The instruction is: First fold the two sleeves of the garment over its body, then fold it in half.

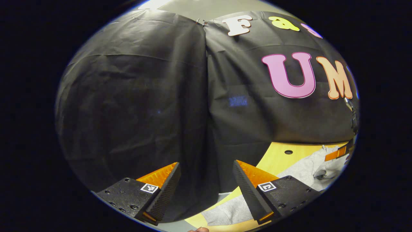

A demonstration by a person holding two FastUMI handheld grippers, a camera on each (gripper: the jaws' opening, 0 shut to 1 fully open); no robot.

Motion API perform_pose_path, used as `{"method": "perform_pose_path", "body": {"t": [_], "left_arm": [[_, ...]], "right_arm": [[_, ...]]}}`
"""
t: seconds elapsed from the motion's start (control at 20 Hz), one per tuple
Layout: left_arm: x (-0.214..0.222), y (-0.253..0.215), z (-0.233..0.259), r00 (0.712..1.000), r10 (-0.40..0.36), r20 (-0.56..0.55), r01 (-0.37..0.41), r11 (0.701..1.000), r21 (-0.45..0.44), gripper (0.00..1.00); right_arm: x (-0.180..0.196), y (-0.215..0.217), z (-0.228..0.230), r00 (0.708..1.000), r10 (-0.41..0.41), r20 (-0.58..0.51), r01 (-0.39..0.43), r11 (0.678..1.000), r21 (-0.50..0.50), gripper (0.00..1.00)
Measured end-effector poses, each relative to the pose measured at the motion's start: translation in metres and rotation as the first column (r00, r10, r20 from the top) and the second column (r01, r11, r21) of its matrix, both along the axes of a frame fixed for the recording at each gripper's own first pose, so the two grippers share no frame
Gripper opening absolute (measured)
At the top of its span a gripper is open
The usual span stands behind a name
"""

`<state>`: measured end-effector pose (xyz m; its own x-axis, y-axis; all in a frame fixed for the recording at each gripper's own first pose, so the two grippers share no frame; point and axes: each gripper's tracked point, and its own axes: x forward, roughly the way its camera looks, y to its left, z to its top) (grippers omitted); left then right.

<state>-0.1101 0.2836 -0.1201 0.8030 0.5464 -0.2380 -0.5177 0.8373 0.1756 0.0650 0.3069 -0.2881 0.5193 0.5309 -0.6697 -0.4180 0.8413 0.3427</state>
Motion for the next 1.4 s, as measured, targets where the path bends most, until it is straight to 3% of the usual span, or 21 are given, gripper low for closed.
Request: {"method": "perform_pose_path", "body": {"t": [0.1,0.2,0.25,0.35,0.4,0.5,0.55,0.9,1.1,1.4], "left_arm": [[-0.001,-0.004,-0.016,0.999,-0.008,-0.032,0.008,1.000,-0.009,1.00],[-0.003,-0.007,-0.036,0.998,-0.014,-0.069,0.012,0.999,-0.030,0.96],[-0.005,-0.010,-0.046,0.996,-0.015,-0.087,0.012,0.999,-0.044,1.00],[-0.009,-0.012,-0.064,0.992,-0.016,-0.121,0.007,0.997,-0.073,0.96],[-0.010,-0.014,-0.072,0.991,-0.017,-0.135,0.005,0.996,-0.090,1.00],[-0.011,-0.018,-0.091,0.987,-0.021,-0.160,0.000,0.991,-0.130,0.96],[-0.012,-0.018,-0.102,0.983,-0.020,-0.181,-0.007,0.988,-0.151,1.00],[-0.030,-0.017,-0.160,0.955,0.005,-0.297,-0.085,0.963,-0.256,0.96],[-0.035,-0.023,-0.189,0.930,-0.008,-0.369,-0.105,0.953,-0.286,1.00],[-0.048,-0.029,-0.219,0.886,-0.031,-0.463,-0.144,0.930,-0.337,0.96]], "right_arm": [[0.000,-0.007,0.015,0.998,0.005,0.068,-0.004,1.000,-0.010,0.99],[0.000,-0.018,0.030,0.991,0.006,0.136,-0.002,0.999,-0.032,0.98],[-0.001,-0.022,0.035,0.987,0.008,0.161,-0.002,0.999,-0.038,0.98],[-0.003,-0.029,0.044,0.982,0.010,0.190,-0.001,0.999,-0.049,0.94],[-0.005,-0.033,0.049,0.980,0.007,0.200,0.003,0.999,-0.051,0.98],[-0.006,-0.042,0.055,0.978,-0.004,0.209,0.015,0.999,-0.052,0.98],[-0.005,-0.047,0.057,0.977,-0.013,0.212,0.024,0.998,-0.053,0.98],[-0.011,-0.093,0.057,0.978,-0.071,0.198,0.088,0.993,-0.079,0.98],[-0.012,-0.110,0.060,0.975,-0.084,0.207,0.105,0.990,-0.094,0.98],[-0.014,-0.129,0.064,0.969,-0.091,0.230,0.118,0.988,-0.104,0.98]]}}
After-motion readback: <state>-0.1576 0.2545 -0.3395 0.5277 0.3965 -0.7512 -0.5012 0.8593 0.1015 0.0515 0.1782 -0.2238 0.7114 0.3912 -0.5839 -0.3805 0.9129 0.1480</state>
